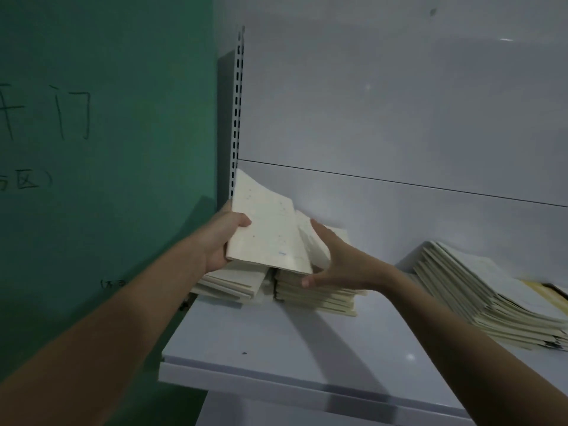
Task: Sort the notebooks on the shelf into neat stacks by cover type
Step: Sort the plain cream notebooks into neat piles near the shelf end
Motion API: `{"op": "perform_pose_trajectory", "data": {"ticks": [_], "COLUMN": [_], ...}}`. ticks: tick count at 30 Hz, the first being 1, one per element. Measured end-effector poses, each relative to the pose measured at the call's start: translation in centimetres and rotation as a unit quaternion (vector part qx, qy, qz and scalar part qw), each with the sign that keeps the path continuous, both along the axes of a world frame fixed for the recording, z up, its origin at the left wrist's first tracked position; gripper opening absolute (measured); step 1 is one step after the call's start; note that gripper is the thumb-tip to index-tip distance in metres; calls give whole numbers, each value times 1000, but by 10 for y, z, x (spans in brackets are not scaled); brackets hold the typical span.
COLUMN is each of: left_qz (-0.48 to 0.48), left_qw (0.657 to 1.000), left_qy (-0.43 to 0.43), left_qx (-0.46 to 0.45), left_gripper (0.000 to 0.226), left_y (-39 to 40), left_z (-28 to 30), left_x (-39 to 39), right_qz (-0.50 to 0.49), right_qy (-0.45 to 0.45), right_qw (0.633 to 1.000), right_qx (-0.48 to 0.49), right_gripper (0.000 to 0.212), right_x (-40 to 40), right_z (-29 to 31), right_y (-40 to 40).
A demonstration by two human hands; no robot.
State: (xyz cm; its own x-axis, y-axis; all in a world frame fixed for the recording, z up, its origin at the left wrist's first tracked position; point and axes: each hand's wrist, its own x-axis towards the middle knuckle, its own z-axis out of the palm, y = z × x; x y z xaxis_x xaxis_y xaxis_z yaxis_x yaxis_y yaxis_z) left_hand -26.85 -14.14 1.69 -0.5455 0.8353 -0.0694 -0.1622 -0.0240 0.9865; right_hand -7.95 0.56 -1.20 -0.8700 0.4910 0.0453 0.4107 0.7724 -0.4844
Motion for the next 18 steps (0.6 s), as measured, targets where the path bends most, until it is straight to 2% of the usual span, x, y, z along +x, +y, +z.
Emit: {"op": "perform_pose_trajectory", "data": {"ticks": [6,10,12,13,15,16,18], "left_qz": [39,55,58,58,55,53,44], "left_qw": [999,998,998,998,998,998,998], "left_qy": [9,8,14,16,17,20,30], "left_qx": [-12,-9,-18,-21,-26,-29,-31], "left_gripper": [44,43,43,43,43,44,45], "left_y": [-4,-6,-7,-6,-5,-4,0], "left_z": [-5,-10,-13,-14,-14,-14,-14], "left_x": [-23,-31,-32,-31,-26,-23,-16], "right_qz": [-47,-67,-49,-42,-61,-79,-113], "right_qy": [-85,-25,-10,-11,21,82,221], "right_qw": [988,968,961,962,982,988,969], "right_qx": [119,242,272,270,179,103,-2], "right_gripper": [110,79,64,59,52,50,53], "right_x": [-14,4,19,24,29,28,22], "right_z": [-22,-41,-43,-41,-32,-25,-11], "right_y": [-2,-20,-30,-31,-29,-27,-22]}}
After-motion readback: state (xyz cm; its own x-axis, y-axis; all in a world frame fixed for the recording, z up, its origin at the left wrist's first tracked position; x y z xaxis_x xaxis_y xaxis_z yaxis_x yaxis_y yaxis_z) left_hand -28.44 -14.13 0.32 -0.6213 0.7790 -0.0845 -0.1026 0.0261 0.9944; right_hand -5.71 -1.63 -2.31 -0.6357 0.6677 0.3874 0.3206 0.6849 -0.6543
